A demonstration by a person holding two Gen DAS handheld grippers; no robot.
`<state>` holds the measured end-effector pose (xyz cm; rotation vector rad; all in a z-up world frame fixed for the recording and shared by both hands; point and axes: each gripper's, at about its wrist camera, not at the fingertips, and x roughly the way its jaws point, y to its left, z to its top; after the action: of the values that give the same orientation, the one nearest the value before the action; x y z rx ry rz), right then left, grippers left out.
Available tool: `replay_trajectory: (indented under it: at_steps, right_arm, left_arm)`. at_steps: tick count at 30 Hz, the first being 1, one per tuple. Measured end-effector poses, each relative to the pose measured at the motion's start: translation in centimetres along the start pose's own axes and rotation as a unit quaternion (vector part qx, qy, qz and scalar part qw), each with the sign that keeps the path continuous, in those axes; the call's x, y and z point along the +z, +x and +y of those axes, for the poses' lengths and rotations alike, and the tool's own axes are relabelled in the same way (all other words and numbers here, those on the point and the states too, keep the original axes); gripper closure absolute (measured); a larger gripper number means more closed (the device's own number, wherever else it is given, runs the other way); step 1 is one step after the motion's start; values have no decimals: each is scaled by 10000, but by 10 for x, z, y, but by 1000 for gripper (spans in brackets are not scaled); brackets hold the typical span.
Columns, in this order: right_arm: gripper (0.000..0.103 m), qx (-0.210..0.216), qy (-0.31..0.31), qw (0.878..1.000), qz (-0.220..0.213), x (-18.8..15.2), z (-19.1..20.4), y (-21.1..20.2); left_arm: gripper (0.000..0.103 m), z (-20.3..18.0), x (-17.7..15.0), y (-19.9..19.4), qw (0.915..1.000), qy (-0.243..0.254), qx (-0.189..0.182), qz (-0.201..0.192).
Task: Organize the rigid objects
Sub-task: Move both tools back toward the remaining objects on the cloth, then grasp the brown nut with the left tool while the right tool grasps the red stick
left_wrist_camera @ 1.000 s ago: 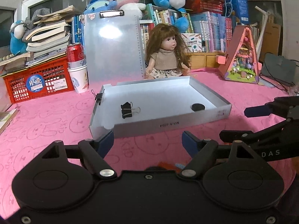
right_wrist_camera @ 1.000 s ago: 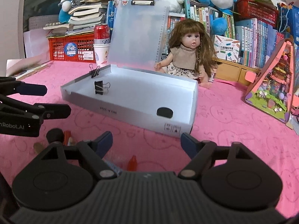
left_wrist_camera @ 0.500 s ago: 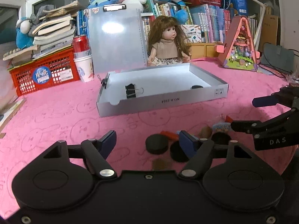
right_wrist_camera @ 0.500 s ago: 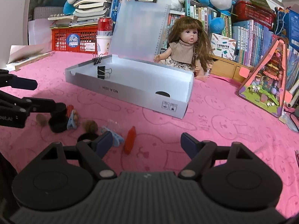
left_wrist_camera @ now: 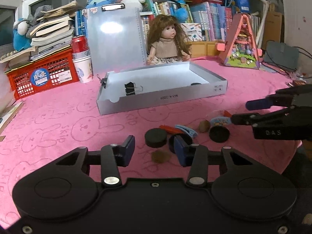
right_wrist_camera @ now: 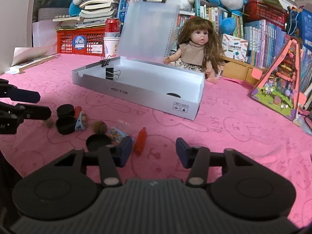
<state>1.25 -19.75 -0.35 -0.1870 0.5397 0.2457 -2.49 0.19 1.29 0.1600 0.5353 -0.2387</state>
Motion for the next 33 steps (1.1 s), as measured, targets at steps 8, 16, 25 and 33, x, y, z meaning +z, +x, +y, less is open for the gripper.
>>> replay_trajectory:
  at_steps: [8,16,25,33]
  right_arm:
    - [66,50,-39,10000,11,-2,6,6]
    - [68,-269,-56,9996,54,0,1,10]
    - [67,-345,-195,9990,190,-2,-15,3]
    - [64,-970,-33,9947,353,-2,-29,4]
  left_arm:
    - [74,-1,-8,12,9996,-52,-7,275]
    - [81,-2,-9,16,9996,-37,-62,261]
    - [81,4,-6,16,9997,-53,86,222]
    - [81,13,-3,19,9995,-136,218,190]
